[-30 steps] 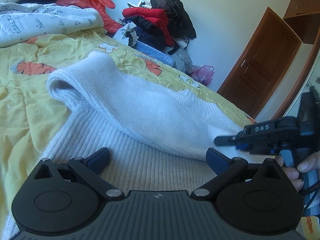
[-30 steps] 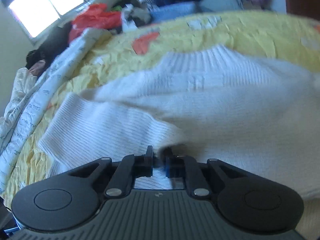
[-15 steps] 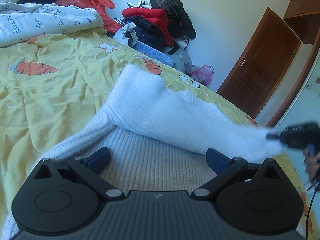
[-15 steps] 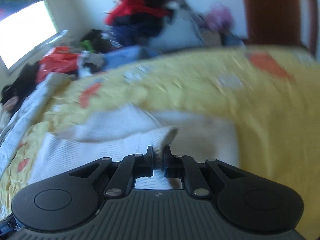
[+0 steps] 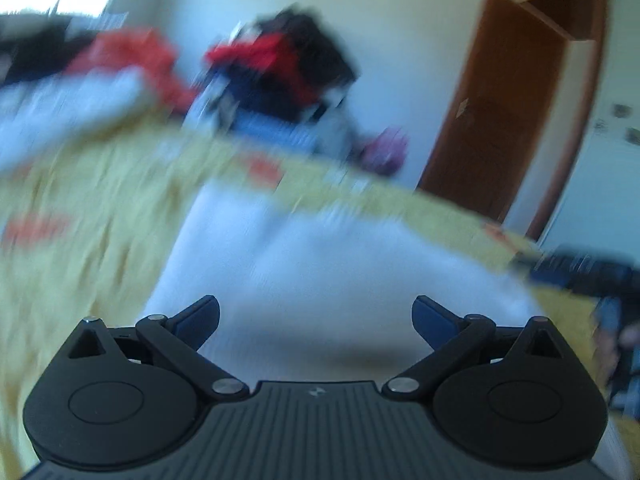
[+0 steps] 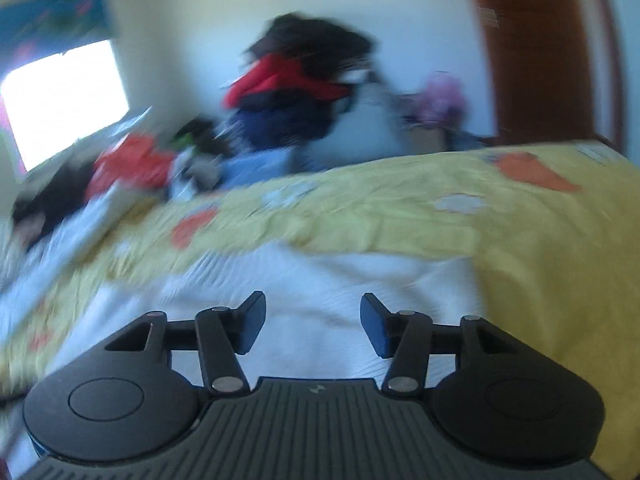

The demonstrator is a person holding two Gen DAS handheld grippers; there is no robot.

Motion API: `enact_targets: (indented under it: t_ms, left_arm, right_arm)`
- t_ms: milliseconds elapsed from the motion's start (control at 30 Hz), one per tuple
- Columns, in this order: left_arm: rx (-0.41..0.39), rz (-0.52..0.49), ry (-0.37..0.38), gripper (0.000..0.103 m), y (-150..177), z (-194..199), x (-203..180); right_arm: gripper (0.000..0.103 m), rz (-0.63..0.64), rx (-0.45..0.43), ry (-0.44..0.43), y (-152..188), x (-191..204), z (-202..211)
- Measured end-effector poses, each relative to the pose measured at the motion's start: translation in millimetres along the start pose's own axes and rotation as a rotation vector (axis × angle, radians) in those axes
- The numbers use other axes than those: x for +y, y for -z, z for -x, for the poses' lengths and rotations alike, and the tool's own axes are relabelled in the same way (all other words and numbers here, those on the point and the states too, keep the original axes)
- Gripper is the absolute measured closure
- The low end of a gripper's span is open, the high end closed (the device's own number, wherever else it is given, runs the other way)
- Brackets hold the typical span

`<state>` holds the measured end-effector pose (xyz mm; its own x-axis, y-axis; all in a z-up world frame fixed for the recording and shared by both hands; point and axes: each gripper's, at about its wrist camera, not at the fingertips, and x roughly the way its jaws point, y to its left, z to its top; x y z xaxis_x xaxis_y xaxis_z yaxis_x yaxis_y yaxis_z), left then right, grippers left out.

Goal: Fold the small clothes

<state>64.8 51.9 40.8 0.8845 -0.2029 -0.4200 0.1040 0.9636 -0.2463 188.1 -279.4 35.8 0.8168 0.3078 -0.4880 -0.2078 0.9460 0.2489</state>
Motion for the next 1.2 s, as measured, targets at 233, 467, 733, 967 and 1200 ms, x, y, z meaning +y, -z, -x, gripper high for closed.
enact_targets:
  t_ms: [233, 467, 733, 967, 1200]
  left_arm:
    - [0.179, -0.281, -0.177, 0.0, -17, -115, -32]
    - [0.2, -0.18, -0.13, 0.0, -5, -128, -6]
    - [0.166, -0.167, -0.107, 0.0, -6, -65, -24]
    - [0.273, -0.201, -0.106, 0.0, 34, -61, -26]
    - [0.27, -0.208, -0.116, 0.0, 32, -70, -25]
  right_arm:
    - [0.046, 0.093, 0.066, 0.057, 30, 5, -47]
    - [0.044, 0.125, 0.05, 0.06, 42, 8, -47]
    - [0.015, 0.143, 0.029, 0.137, 47, 28, 3]
    - [0.006, 0.15, 0.141, 0.192, 83, 22, 9]
    - [0.004, 0.144, 0.174, 0.211, 82, 27, 6]
